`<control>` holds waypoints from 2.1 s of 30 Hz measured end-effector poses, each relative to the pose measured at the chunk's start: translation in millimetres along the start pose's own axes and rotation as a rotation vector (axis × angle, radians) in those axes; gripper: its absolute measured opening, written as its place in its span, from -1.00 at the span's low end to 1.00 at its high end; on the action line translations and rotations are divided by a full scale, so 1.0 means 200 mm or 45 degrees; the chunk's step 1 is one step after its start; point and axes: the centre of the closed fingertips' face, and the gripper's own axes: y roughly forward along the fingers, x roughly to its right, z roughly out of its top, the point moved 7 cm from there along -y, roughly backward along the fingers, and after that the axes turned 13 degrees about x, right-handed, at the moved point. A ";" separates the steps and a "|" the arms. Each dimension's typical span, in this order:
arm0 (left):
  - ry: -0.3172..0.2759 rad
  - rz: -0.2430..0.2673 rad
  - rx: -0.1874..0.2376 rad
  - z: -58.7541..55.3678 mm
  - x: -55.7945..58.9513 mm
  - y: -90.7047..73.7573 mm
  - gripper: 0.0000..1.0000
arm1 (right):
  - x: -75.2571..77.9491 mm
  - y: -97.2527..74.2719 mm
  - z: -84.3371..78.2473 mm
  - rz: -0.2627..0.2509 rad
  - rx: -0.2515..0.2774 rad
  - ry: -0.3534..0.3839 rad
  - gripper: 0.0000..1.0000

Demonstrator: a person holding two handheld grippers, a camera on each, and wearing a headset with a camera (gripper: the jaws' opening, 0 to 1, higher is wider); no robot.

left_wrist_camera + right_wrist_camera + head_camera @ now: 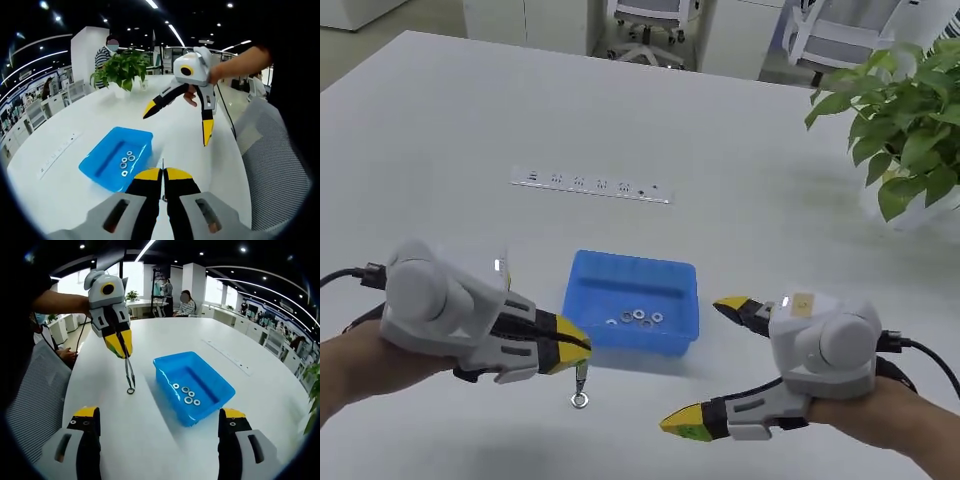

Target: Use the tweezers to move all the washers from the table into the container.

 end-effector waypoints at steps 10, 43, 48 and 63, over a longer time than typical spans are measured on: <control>0.008 0.003 0.013 -0.01 -0.01 0.01 -0.90 | -0.01 0.00 -0.01 0.024 -0.005 -0.001 0.92; 0.049 -0.061 -0.043 0.00 -0.01 -0.01 -0.90 | -0.11 0.21 0.07 0.316 0.043 -0.189 -0.03; 0.050 -0.069 -0.043 0.00 -0.02 -0.01 -0.90 | -0.13 0.26 0.07 0.370 0.023 -0.248 -0.20; 0.063 -0.087 -0.056 0.00 -0.02 0.00 -0.90 | -0.17 0.40 0.09 0.488 0.008 -0.294 -0.45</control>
